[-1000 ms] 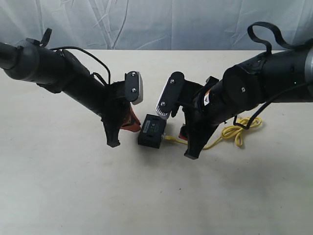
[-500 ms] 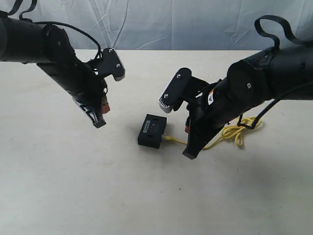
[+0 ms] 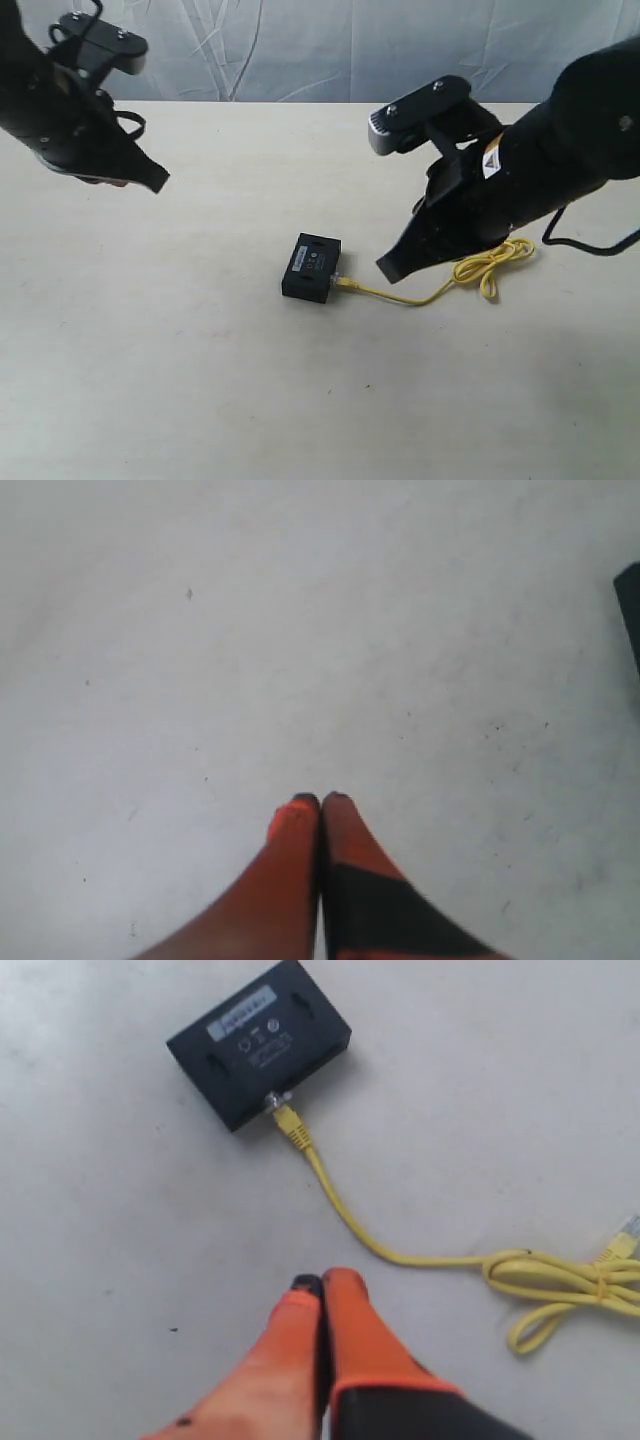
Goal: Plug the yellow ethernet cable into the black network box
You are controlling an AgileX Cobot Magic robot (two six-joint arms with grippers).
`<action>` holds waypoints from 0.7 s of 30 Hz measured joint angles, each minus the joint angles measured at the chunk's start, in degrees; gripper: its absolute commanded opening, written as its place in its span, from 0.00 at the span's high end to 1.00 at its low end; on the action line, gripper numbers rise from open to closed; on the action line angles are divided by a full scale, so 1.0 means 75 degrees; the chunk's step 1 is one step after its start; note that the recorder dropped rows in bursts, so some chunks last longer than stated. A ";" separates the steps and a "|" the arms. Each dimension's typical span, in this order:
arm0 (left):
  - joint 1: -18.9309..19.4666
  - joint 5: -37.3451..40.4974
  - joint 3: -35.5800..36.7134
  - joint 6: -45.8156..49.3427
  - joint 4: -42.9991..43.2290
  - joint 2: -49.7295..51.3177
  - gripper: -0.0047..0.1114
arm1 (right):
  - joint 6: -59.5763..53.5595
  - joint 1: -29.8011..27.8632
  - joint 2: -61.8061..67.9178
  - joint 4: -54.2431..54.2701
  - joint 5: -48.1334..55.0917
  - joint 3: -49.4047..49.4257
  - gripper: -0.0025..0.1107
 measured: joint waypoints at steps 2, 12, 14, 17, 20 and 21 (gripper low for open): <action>0.0181 -0.0259 0.0332 -0.0061 -0.0123 -0.0467 0.96 | 0.0067 -0.0058 -0.0273 0.0061 -0.0017 0.0000 0.98; 0.1504 -0.1130 0.2005 -0.0140 -0.0279 -0.2868 0.96 | 0.0115 -0.1950 -0.1292 0.0897 0.0000 0.0111 0.98; 0.1715 -0.1410 0.2334 -0.0189 -0.0495 -0.3359 0.96 | 0.0120 -0.2219 -0.1667 0.1057 -0.0072 0.0330 0.98; 0.1828 -0.1929 0.2791 -0.0238 -0.0758 -0.4088 0.96 | 0.0132 -0.2312 -0.2308 0.1145 -0.0127 0.0803 0.98; 0.1828 -0.2306 0.3231 -0.0255 -0.0796 -0.4687 0.96 | 0.0132 -0.2332 -0.3105 0.1198 -0.0157 0.1329 0.98; 0.1828 -0.2373 0.3344 -0.0269 -0.0796 -0.4835 0.96 | 0.0132 -0.2332 -0.3429 0.1216 -0.0177 0.1485 0.98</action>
